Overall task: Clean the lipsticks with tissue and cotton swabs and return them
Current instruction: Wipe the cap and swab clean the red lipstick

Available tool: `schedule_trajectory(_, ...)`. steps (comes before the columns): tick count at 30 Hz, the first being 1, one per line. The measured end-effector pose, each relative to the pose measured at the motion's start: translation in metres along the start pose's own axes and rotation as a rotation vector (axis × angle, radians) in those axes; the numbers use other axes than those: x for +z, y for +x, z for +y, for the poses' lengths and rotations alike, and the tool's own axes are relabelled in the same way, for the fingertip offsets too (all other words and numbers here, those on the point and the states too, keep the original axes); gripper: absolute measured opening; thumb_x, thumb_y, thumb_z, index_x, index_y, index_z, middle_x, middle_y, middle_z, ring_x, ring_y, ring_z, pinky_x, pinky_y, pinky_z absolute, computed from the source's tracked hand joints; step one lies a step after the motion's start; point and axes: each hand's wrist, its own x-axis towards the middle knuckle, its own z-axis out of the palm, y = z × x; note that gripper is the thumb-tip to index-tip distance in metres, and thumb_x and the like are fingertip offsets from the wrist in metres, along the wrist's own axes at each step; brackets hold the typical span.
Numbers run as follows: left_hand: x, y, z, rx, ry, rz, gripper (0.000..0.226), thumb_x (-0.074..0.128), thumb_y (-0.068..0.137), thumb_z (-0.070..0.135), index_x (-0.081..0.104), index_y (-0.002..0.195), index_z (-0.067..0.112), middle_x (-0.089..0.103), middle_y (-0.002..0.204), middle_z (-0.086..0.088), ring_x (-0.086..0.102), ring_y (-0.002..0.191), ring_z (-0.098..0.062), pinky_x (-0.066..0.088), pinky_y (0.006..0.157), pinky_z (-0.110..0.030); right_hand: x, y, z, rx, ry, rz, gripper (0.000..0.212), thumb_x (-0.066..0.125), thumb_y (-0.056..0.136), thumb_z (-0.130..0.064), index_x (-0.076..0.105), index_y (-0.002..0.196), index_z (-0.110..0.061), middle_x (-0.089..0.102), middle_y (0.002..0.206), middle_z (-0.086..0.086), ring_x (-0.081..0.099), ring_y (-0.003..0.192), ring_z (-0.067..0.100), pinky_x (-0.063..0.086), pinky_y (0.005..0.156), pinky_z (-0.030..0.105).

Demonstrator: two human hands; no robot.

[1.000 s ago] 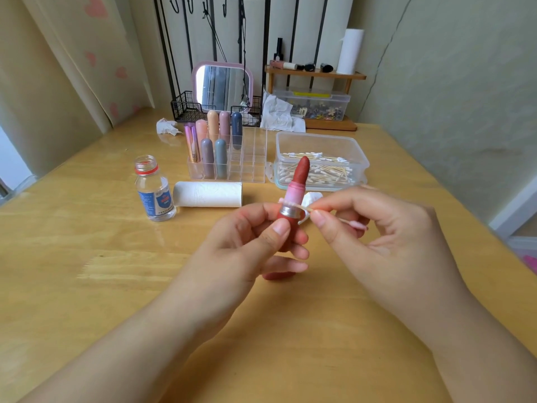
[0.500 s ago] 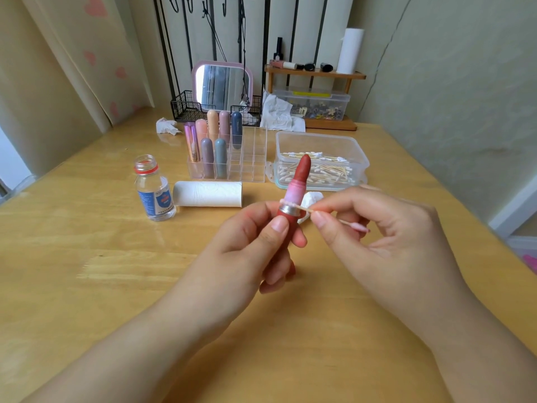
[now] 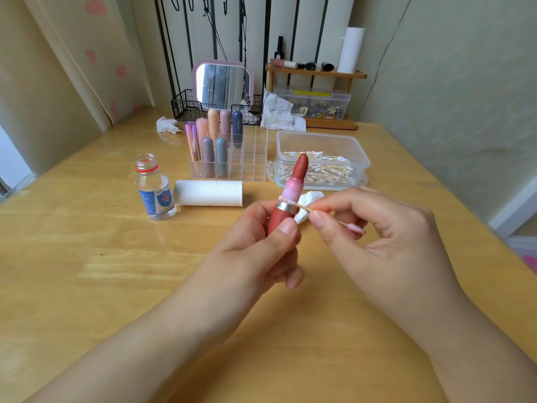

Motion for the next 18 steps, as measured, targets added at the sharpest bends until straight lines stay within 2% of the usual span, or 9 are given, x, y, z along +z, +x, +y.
schedule_trajectory(6, -0.0021, 0.0014, -0.0012, -0.003, -0.018, 0.021, 0.015, 0.048, 0.085, 0.019, 0.045, 0.095, 0.008, 0.038, 0.066, 0.002, 0.034, 0.054, -0.012, 0.044, 0.060, -0.025, 0.0006, 0.0003, -0.0008, -0.026, -0.025, 0.042, 0.011, 0.062, 0.084, -0.020, 0.070, 0.080, -0.014, 0.047, 0.058, -0.012, 0.043, 0.059, 0.004, 0.036, 0.060, 0.011)
schedule_trajectory(9, -0.0026, 0.0004, -0.0025, -0.008, -0.010, 0.027, 0.013, 0.048, 0.085, 0.020, 0.046, 0.090, 0.009, 0.044, 0.066, 0.002, 0.039, 0.056, -0.013, 0.043, 0.064, -0.030, -0.0013, 0.0009, 0.0013, 0.015, -0.033, 0.104, 0.013, 0.061, 0.085, -0.021, 0.070, 0.080, -0.013, 0.048, 0.057, -0.002, 0.043, 0.058, 0.009, 0.035, 0.058, 0.013)
schedule_trajectory(15, -0.0031, 0.0004, -0.0028, -0.007, 0.004, 0.023, 0.014, 0.047, 0.085, 0.023, 0.052, 0.089, 0.011, 0.050, 0.069, 0.001, 0.045, 0.058, -0.012, 0.046, 0.062, -0.027, 0.0009, -0.0009, -0.0006, -0.048, -0.034, 0.032, 0.011, 0.062, 0.083, -0.019, 0.071, 0.079, -0.013, 0.045, 0.059, -0.013, 0.042, 0.061, 0.000, 0.036, 0.062, 0.010)
schedule_trajectory(18, -0.0043, 0.0006, -0.0043, -0.002, 0.037, 0.018, 0.018, 0.046, 0.087, 0.025, 0.055, 0.091, 0.010, 0.053, 0.073, 0.000, 0.046, 0.061, -0.014, 0.046, 0.062, -0.029, -0.0020, 0.0005, 0.0008, -0.024, -0.049, 0.088, 0.011, 0.062, 0.084, -0.019, 0.070, 0.078, -0.013, 0.047, 0.057, -0.007, 0.043, 0.060, 0.004, 0.034, 0.061, 0.010)
